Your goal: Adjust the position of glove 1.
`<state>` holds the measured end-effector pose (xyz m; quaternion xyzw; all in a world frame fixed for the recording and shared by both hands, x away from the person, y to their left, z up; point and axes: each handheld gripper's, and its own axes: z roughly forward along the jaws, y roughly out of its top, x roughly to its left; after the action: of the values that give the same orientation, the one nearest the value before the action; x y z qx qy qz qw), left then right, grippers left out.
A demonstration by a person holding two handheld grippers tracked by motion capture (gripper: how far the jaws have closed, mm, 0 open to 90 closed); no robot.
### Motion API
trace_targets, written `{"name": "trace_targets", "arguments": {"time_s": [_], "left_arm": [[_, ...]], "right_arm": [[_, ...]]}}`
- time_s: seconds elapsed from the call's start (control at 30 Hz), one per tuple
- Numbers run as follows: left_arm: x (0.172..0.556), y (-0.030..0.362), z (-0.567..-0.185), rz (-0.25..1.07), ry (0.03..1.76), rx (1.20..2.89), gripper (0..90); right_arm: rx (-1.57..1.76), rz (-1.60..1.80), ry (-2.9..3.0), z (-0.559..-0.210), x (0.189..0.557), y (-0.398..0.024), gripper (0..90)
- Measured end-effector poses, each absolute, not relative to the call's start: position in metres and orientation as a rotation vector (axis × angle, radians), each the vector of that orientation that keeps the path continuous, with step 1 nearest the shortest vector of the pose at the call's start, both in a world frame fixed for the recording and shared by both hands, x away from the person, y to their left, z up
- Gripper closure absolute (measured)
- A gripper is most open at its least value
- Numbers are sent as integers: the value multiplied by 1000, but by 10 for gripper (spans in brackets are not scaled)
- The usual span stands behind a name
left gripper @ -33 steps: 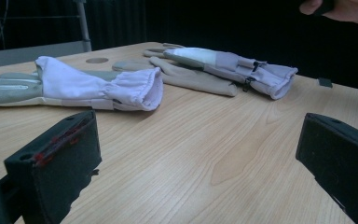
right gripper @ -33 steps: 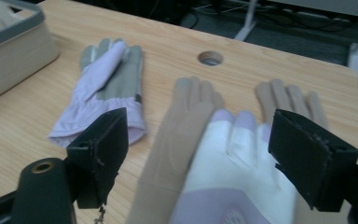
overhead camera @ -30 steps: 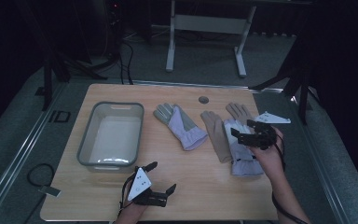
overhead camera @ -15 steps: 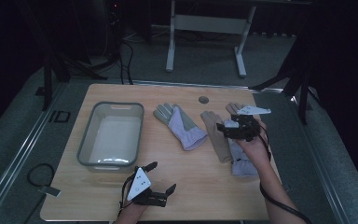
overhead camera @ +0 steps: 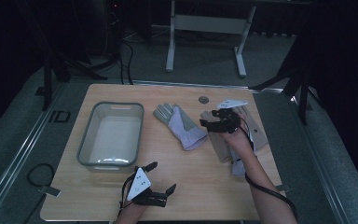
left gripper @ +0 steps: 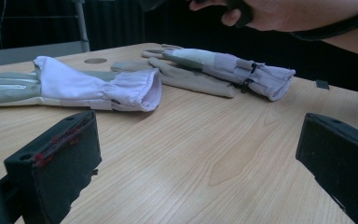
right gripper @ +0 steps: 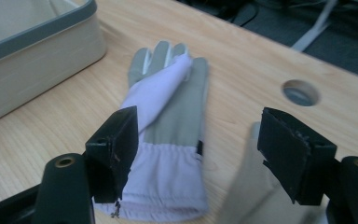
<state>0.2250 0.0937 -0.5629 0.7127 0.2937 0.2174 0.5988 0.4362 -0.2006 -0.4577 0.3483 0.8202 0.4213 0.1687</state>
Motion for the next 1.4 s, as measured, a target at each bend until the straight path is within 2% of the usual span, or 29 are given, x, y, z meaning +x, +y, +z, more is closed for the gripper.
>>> {"name": "trace_targets", "arguments": {"time_s": [0.1,0.27,0.63,1.1,1.2,1.33,1.4], "left_arm": [[225,94,-563,504,681,1654,0],[225,94,-563,498,684,1646,0],[226,95,-563,492,687,1646,0],[226,95,-563,485,685,1646,0],[226,95,-563,486,686,1646,0],[226,95,-563,489,682,1647,0],[226,95,-563,489,681,1647,0]], "right_arm": [[992,1190,2342,-462,442,-195,300],[968,1157,2401,-478,458,-179,390],[985,1119,2487,-502,484,-151,495],[963,956,2558,-536,498,-131,526],[947,946,2565,-540,497,-130,582],[960,953,2573,-541,497,-130,771],[966,934,2557,-541,494,-127,828]]}}
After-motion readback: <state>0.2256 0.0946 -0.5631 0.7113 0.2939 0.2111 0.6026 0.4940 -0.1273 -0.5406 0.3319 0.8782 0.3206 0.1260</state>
